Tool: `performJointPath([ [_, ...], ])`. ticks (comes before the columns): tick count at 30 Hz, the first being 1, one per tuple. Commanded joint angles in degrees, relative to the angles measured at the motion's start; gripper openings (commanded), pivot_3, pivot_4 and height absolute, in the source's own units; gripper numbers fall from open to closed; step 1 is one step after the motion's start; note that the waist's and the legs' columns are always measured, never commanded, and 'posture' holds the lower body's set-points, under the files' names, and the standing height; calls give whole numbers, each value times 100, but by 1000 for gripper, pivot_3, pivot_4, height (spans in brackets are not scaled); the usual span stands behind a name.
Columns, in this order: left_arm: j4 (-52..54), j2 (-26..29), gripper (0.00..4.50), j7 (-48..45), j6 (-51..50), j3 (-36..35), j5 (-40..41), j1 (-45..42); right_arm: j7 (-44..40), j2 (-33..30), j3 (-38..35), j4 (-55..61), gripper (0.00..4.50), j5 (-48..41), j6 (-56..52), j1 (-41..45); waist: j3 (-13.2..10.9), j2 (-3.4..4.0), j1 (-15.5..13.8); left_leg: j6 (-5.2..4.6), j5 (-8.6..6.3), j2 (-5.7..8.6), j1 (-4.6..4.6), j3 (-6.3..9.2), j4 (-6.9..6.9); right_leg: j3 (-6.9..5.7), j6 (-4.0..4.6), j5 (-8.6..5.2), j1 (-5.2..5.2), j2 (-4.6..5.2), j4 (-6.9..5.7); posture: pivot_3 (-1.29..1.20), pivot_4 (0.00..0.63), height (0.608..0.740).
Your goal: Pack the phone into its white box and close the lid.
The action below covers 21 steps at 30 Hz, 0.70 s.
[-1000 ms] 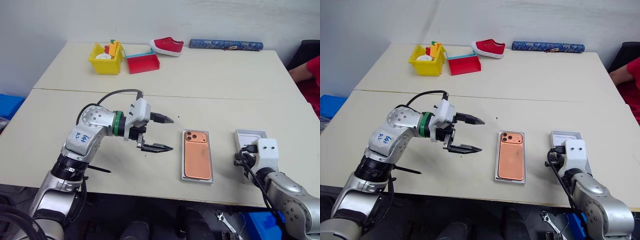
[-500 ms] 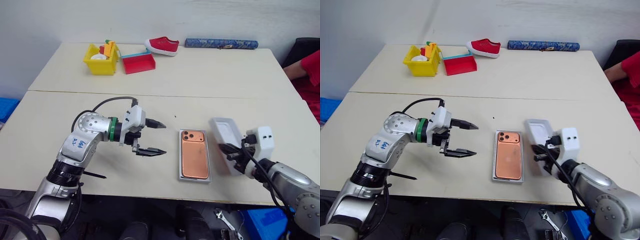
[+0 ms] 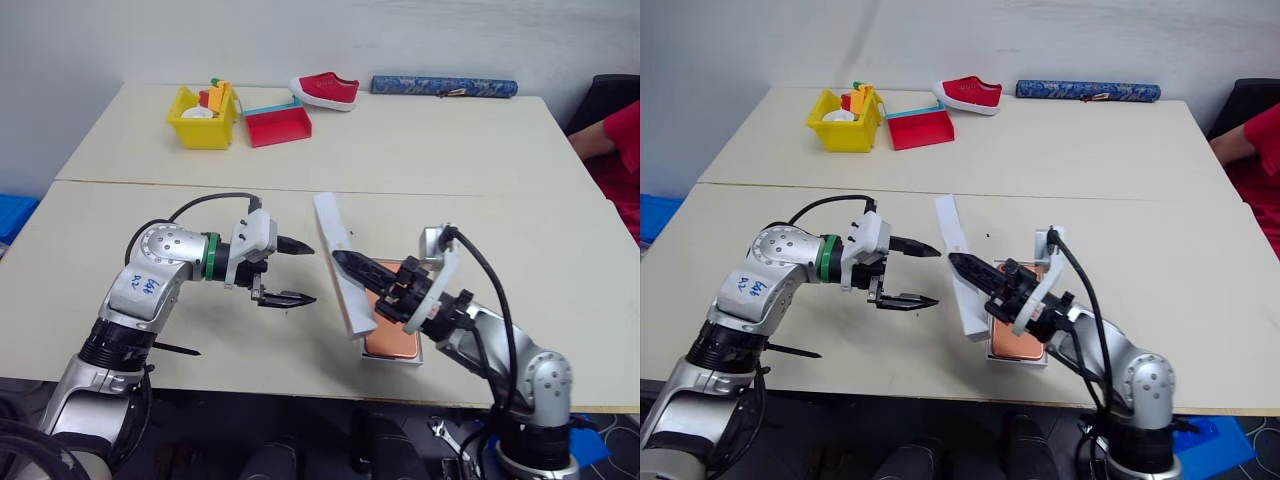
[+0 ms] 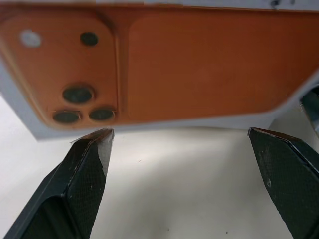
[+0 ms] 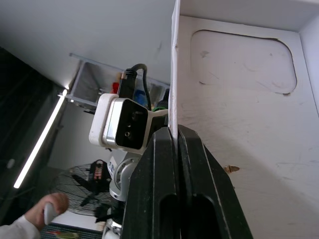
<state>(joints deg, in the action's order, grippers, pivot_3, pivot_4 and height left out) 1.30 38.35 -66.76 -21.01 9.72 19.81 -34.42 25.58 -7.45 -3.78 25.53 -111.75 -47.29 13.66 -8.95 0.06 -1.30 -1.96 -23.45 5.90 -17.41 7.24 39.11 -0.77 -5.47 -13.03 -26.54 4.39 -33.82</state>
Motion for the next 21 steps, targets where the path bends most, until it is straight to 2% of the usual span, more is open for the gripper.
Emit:
performJointPath([
  [1,259,121,4500,61,-32,-182,-13,130,160,445,-238,-348,24,-125,28,47,-2,3,3,0,0,0,0,0,0,0,0,0,0,-1,0,0,150,740],
  [9,413,160,4500,220,-135,-218,-25,284,-95,74,-360,-763,24,-125,-179,-452,-8,14,8,-2,-1,2,-2,0,-1,-1,0,0,-2,-1,2,0,150,740],
  [12,358,-18,4006,351,-297,-103,-16,257,-305,-35,-388,-503,0,-125,-69,-820,-8,14,4,-2,-1,0,0,0,-2,0,0,0,-1,-1,0,0,150,740],
  [21,-195,-693,1246,425,55,635,-611,-12,-794,-516,-198,-59,0,156,213,-1296,-7,13,-19,-7,-4,2,-1,-1,0,2,-1,0,2,1,2,0,150,740],
])
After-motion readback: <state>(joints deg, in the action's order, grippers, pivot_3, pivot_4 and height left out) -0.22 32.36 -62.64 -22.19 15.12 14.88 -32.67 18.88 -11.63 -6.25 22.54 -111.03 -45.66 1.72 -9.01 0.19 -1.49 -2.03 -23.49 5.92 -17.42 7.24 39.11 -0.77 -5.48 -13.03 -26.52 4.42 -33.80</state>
